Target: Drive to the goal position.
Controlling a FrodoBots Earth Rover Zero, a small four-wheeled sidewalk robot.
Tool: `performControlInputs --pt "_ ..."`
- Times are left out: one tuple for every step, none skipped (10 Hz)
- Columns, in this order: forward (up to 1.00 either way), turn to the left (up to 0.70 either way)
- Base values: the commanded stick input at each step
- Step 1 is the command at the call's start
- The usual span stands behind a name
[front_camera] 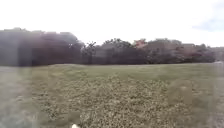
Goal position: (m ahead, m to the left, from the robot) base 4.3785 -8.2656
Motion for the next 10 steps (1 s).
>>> performControlInputs --pt "1.0 0.0" --pt "1.0 0.0" --pt "1.0 0.0" --pt "1.0 0.0" --pt "1.0 0.0" --pt "1.0 0.0" --pt "1.0 0.0" --pt "1.0 0.0" --pt "1.0 0.0" --pt "1.0 0.0"
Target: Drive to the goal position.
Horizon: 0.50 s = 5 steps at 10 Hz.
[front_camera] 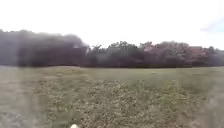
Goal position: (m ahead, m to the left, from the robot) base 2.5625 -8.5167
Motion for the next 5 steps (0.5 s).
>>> performControlInputs --pt "1.0 0.0" --pt "1.0 0.0" --pt "1.0 0.0" --pt "1.0 0.0" --pt "1.0 0.0"
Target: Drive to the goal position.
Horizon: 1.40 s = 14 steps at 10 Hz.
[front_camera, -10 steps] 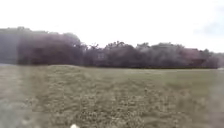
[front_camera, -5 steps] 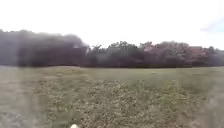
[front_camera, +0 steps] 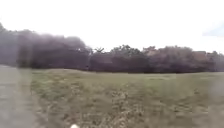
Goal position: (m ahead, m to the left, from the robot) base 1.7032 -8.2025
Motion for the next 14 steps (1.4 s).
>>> performControlInputs --pt "1.0 0.0" --pt "1.0 0.0" --pt "1.0 0.0" --pt "1.0 0.0" --pt "1.0 0.0" --pt "1.0 0.0" --pt "1.0 0.0" --pt "1.0 0.0" --pt "1.0 0.0" --pt "1.0 0.0" --pt "1.0 0.0" --pt "1.0 0.0" --pt "1.0 0.0" --pt "1.0 0.0"
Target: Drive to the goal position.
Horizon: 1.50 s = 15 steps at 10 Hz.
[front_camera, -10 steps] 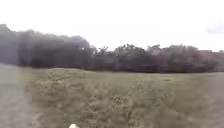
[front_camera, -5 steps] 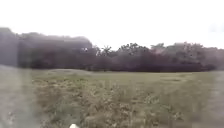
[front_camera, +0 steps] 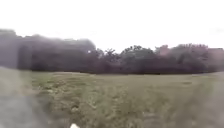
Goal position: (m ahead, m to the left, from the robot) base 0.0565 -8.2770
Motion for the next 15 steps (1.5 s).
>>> performControlInputs --pt "1.0 0.0" --pt "1.0 0.0" --pt "1.0 0.0" --pt "1.0 -0.2" --pt "1.0 -0.23" --pt "1.0 -0.32" --pt "1.0 -0.33" --pt "1.0 -0.37" --pt "1.0 -0.39" --pt "1.0 -0.4" --pt "1.0 -0.4" --pt "1.0 -0.4" --pt "1.0 -0.4" --pt "1.0 -0.4" --pt "1.0 -0.4"
